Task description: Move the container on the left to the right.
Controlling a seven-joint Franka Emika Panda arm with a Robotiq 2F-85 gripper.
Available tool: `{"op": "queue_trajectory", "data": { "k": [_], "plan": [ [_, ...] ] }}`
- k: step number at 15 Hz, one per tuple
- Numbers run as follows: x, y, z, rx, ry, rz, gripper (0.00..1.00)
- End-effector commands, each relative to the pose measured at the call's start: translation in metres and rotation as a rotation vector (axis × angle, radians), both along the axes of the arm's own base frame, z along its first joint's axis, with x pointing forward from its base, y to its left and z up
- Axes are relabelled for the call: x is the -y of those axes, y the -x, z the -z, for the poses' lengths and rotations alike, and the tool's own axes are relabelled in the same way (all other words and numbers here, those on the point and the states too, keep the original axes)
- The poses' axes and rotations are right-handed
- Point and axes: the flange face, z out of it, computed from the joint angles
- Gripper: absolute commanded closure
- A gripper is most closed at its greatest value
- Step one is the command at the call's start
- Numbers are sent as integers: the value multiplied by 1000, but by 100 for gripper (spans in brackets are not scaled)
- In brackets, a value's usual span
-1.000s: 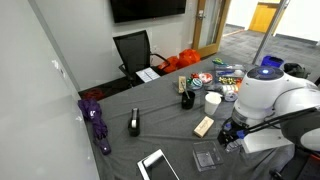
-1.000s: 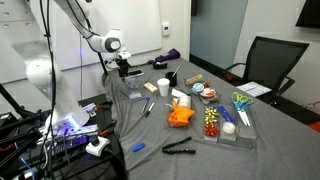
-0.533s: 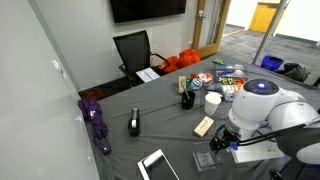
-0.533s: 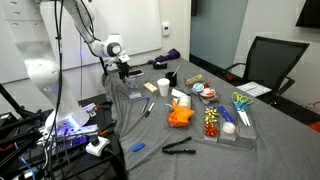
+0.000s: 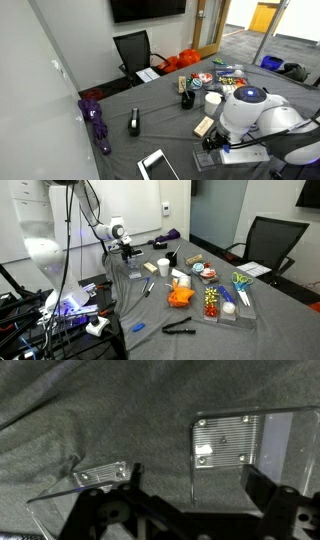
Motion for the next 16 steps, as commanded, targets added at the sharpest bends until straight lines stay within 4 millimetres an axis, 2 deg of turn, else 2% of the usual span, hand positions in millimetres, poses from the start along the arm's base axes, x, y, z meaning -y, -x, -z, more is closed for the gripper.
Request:
{"op": "queue_trajectory", "data": {
  "k": [1, 4, 5, 6, 16],
  "plan": [
    [-8, -6, 15, 13, 16, 8, 0],
    [-10, -7, 22, 18, 25, 13, 0],
    [-11, -7, 24, 19, 29, 10, 25],
    [-11, -8, 25, 22, 32, 9, 26],
    [-12, -8, 26, 25, 45, 6, 97]
  ]
}}
